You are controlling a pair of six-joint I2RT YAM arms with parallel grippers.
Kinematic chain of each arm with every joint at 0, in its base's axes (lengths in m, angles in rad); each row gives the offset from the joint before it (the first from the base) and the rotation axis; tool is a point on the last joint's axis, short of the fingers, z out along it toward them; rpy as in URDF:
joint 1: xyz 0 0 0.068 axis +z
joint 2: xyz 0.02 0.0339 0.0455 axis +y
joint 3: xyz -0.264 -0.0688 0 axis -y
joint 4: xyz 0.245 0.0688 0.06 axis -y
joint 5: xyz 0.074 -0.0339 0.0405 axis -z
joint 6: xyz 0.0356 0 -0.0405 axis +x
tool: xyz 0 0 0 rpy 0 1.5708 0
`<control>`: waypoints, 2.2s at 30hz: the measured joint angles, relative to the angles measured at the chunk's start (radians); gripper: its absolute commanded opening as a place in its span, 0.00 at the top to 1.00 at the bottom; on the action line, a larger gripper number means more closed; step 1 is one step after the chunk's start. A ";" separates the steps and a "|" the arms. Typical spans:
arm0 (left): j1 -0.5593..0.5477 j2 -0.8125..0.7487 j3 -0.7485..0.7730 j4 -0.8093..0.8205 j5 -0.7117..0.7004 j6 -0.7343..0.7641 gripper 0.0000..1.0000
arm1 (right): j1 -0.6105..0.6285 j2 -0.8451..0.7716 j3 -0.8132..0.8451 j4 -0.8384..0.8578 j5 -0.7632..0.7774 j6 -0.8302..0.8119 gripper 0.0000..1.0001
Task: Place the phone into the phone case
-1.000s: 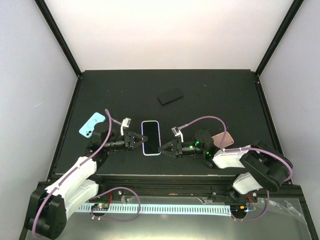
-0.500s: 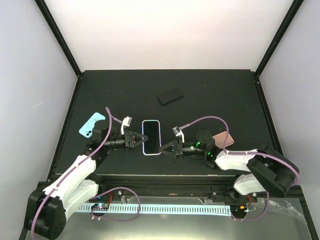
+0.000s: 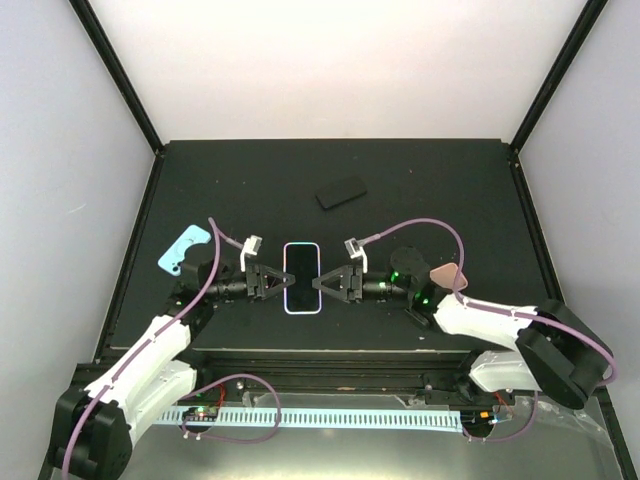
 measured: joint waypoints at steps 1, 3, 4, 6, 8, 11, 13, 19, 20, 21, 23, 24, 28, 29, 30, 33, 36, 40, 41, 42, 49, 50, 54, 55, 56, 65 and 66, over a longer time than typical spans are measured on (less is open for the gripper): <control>0.000 -0.005 -0.003 0.001 0.007 -0.001 0.94 | 0.000 -0.003 0.024 -0.035 0.010 -0.018 0.42; 0.000 -0.013 -0.011 0.010 0.019 -0.007 0.94 | 0.000 -0.003 0.067 -0.091 0.022 -0.042 0.42; 0.000 -0.015 -0.011 0.013 0.023 -0.008 0.94 | 0.000 -0.002 0.080 -0.111 0.027 -0.052 0.44; 0.003 -0.018 -0.011 0.020 0.031 -0.012 0.94 | 0.000 0.000 0.108 -0.149 0.037 -0.070 0.53; 0.003 -0.018 -0.011 0.026 0.039 -0.015 0.94 | 0.000 0.008 0.126 -0.172 0.043 -0.085 0.66; 0.004 -0.019 -0.009 0.017 0.049 -0.007 0.94 | -0.002 0.024 0.138 -0.195 0.056 -0.094 0.78; 0.005 -0.019 -0.002 -0.020 0.048 0.014 0.91 | -0.002 0.029 0.138 -0.211 0.066 -0.092 0.85; 0.005 -0.005 0.050 -0.182 0.009 0.098 0.65 | -0.005 0.035 0.134 -0.200 0.074 -0.061 0.91; 0.005 0.002 0.057 -0.208 -0.003 0.111 0.60 | -0.005 0.036 0.134 -0.201 0.075 -0.060 0.91; 0.005 0.007 0.063 -0.230 -0.011 0.119 0.54 | -0.006 0.037 0.134 -0.203 0.076 -0.058 0.91; 0.005 0.014 0.070 -0.270 -0.026 0.132 0.46 | -0.011 0.038 0.132 -0.207 0.079 -0.055 0.91; 0.005 0.015 0.072 -0.288 -0.036 0.137 0.41 | -0.015 0.038 0.129 -0.207 0.081 -0.053 0.91; 0.005 0.014 0.091 -0.343 -0.065 0.158 0.24 | -0.040 0.036 0.105 -0.210 0.088 -0.053 0.92; 0.005 0.014 0.098 -0.360 -0.077 0.164 0.13 | -0.050 0.034 0.098 -0.216 0.090 -0.053 0.92; 0.005 0.014 0.105 -0.376 -0.088 0.172 0.03 | -0.060 0.030 0.092 -0.220 0.090 -0.053 0.92; 0.005 0.009 0.126 -0.434 -0.134 0.206 0.01 | -0.105 0.017 0.083 -0.247 0.089 -0.064 0.92; 0.005 0.003 0.138 -0.486 -0.181 0.241 0.01 | -0.175 0.006 0.083 -0.291 0.089 -0.101 0.92; 0.004 0.019 0.154 -0.552 -0.239 0.283 0.01 | -0.280 0.012 0.107 -0.420 0.098 -0.195 0.92; 0.005 0.029 0.158 -0.562 -0.248 0.291 0.01 | -0.310 0.023 0.123 -0.459 0.101 -0.224 0.92; 0.005 0.045 0.159 -0.574 -0.263 0.298 0.01 | -0.333 0.035 0.139 -0.487 0.102 -0.247 0.92; 0.005 0.093 0.161 -0.658 -0.358 0.342 0.01 | -0.472 0.235 0.329 -0.642 0.145 -0.411 0.91; 0.005 0.093 0.163 -0.669 -0.367 0.348 0.01 | -0.490 0.274 0.354 -0.643 0.145 -0.424 0.90; 0.005 0.094 0.183 -0.712 -0.406 0.375 0.01 | -0.555 0.393 0.412 -0.663 0.145 -0.455 0.90; 0.005 0.094 0.189 -0.719 -0.413 0.381 0.01 | -0.567 0.420 0.431 -0.680 0.145 -0.462 0.90; 0.005 0.094 0.196 -0.726 -0.420 0.387 0.01 | -0.579 0.452 0.455 -0.693 0.146 -0.467 0.90; 0.005 0.098 0.220 -0.765 -0.476 0.418 0.01 | -0.627 0.587 0.545 -0.675 0.138 -0.463 0.89; 0.005 0.100 0.220 -0.767 -0.478 0.418 0.01 | -0.631 0.597 0.549 -0.670 0.134 -0.458 0.88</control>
